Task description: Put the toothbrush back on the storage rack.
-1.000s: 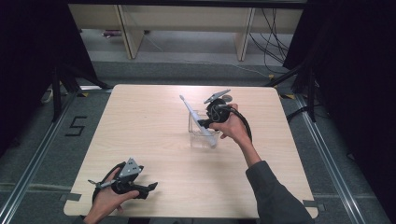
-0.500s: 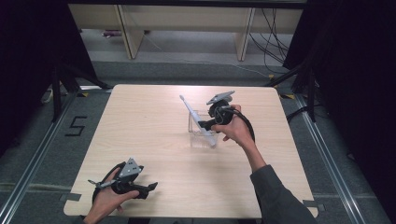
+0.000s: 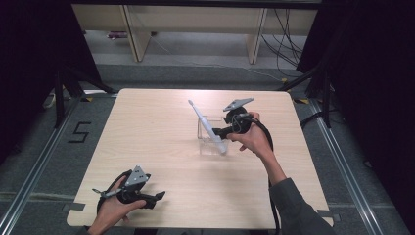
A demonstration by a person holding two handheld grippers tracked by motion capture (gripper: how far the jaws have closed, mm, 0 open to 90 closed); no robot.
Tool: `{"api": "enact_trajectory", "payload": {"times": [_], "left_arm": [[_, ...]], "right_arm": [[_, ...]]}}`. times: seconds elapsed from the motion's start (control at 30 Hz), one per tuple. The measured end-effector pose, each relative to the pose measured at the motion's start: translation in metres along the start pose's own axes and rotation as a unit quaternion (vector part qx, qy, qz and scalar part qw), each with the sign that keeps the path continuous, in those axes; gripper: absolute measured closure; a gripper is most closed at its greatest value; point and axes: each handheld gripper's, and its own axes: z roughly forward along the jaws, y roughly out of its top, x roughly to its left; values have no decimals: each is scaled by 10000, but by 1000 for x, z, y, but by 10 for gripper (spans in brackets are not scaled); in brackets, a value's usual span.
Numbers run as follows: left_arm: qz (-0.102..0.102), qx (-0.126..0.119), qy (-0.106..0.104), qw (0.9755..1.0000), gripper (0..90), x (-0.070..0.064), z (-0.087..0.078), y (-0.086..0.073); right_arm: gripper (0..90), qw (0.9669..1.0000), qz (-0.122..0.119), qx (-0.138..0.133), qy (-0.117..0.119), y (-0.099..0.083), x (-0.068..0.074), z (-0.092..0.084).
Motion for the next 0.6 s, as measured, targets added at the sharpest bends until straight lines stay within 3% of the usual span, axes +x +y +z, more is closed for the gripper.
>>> {"api": "enact_trajectory", "payload": {"times": [0.07,0.13,0.17,0.33,0.37,0.47,0.53,0.6], "left_arm": [[9,-1,-1,10000,161,0,0,0],[10,4,-1,10000,161,0,0,0],[10,5,-2,10000,161,0,0,0],[12,12,-6,10000,161,0,1,0],[17,9,-5,10000,161,0,0,0],[12,7,-3,10000,161,0,0,0],[3,6,1,10000,161,0,0,0],[7,8,-1,10000,161,0,0,0]], "right_arm": [[349,9999,-130,-66,-29,-2,-3,-1],[347,10000,-57,31,33,-4,-4,-4],[346,9999,116,79,30,-6,-2,-6],[341,10000,92,-10,16,-11,-4,-11],[340,9998,212,-1,13,-12,-3,-12],[336,9999,114,-83,-12,-16,-4,-12],[336,9997,222,-100,-10,-18,-3,-13],[332,9999,166,-27,-4,-19,-4,-16]]}}
